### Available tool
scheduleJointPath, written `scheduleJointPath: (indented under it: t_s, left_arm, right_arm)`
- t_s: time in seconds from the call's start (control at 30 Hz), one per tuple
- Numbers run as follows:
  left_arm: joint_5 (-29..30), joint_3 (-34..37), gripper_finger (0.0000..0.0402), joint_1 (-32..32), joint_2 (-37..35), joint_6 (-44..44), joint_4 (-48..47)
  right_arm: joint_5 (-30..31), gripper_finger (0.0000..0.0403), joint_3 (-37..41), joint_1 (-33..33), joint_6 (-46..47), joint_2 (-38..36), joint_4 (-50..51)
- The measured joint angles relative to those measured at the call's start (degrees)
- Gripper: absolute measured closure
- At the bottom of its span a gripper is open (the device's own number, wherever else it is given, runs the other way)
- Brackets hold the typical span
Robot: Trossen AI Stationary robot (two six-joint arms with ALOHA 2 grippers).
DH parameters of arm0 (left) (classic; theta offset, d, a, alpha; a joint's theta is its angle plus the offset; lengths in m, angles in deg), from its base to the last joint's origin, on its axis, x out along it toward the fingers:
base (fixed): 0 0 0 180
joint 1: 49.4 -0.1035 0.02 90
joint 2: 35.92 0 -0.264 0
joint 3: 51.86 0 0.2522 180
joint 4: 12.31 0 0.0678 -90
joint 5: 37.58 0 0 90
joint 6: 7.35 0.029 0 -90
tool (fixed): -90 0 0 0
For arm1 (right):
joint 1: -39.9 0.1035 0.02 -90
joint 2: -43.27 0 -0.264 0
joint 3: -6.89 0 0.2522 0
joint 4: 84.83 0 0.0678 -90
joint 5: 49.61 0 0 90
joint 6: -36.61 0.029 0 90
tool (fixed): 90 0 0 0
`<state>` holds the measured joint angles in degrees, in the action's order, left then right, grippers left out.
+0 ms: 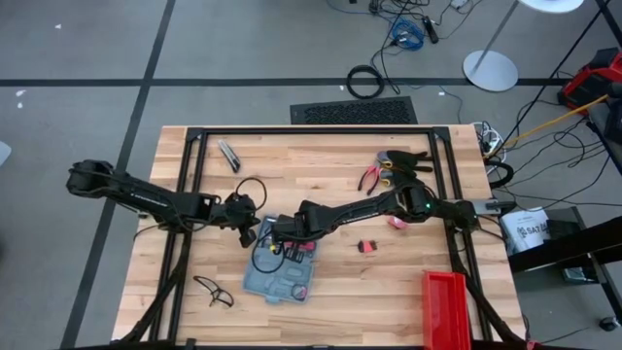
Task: Prefit tool cases
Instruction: Put the pink terminal block into the gray prefit tool case
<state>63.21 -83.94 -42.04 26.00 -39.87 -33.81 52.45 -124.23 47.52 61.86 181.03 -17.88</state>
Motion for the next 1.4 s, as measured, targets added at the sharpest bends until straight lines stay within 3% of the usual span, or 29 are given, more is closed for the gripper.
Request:
scheduleJointPath:
  t_s: [0.2,0.4,0.83,1.2,1.4]
  left_arm:
    - [-0.16,-0.01,0.0384,0.30,0.19,-0.17,2.17]
    - [-0.16,-0.02,0.0384,0.30,0.19,-0.17,2.21]
    - [-0.14,-0.02,0.0384,2.68,1.08,0.06,10.26]
    - [-1.29,-0.13,0.0384,2.64,11.84,-0.21,17.71]
    - [-1.42,-0.28,0.0384,2.64,14.18,-1.55,18.80]
  right_arm:
    - [-0.27,0.0403,0.02,0.03,-0.76,-0.33,-1.60]
    - [0.04,0.0403,0.00,0.00,0.48,-0.85,3.17]
    - [1.62,0.0403,-2.05,0.00,-0.87,-1.09,0.05]
    - [2.13,0.0403,-2.03,0.00,-3.87,-1.03,-4.26]
    - [1.00,0.0403,-2.03,0.00,-3.99,-1.03,-3.52]
